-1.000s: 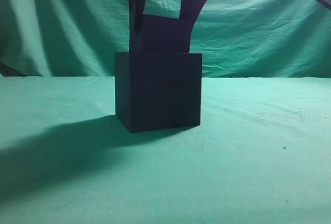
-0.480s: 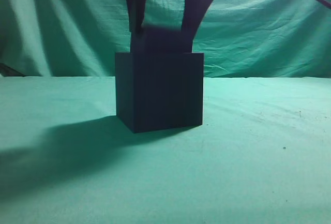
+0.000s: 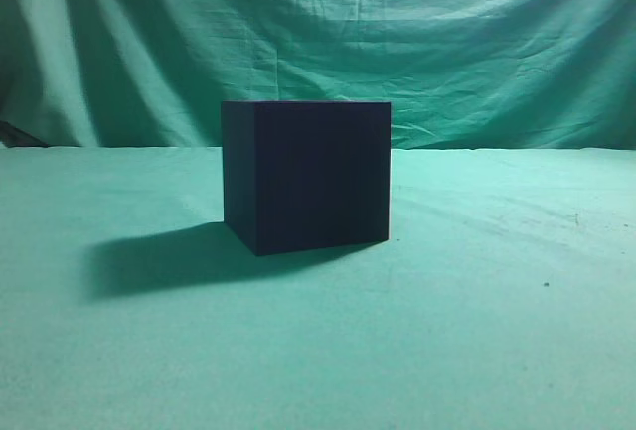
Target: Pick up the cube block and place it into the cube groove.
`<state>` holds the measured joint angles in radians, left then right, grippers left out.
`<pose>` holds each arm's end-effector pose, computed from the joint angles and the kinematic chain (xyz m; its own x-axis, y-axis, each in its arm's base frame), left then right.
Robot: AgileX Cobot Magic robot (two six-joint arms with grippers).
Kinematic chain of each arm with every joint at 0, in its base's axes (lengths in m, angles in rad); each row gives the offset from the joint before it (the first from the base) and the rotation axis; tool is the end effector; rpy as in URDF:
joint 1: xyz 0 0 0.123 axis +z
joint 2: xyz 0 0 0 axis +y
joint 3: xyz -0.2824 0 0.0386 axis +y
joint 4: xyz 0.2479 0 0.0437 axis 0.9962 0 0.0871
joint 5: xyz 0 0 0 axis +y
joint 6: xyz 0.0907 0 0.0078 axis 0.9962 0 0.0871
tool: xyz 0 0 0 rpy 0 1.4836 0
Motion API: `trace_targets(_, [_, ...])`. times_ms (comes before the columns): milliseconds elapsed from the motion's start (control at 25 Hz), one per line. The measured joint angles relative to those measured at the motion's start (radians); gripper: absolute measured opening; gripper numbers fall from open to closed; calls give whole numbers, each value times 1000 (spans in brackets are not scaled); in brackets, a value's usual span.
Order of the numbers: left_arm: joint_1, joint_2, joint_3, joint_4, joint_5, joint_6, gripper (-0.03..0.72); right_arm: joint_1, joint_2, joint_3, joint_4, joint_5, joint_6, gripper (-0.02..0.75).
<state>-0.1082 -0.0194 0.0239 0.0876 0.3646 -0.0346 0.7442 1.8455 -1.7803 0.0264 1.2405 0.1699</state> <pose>0.0524 -0.0028 0.1734 -0.2713 0.0770 -0.9594 0.0911 0.9944 0.0540 0.2892 0.2694 0.3263 -0.8008 -0.4961 -0.3355 -0.5501 0.8308 0.0843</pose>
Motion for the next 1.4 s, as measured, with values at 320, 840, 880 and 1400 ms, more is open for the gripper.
trace_targets(320, [0, 0, 0, 0, 0, 0, 0, 0, -275, 211, 18, 2, 22, 0])
trace_targets(840, [0, 0, 0, 0, 0, 0, 0, 0, -904, 718, 24, -94, 32, 0])
trace_targets(880, [0, 0, 0, 0, 0, 0, 0, 0, -959, 754, 24, -111, 30, 0])
trace_targets(1400, [0, 0, 0, 0, 0, 0, 0, 0, -1371, 943, 20, -193, -17, 0])
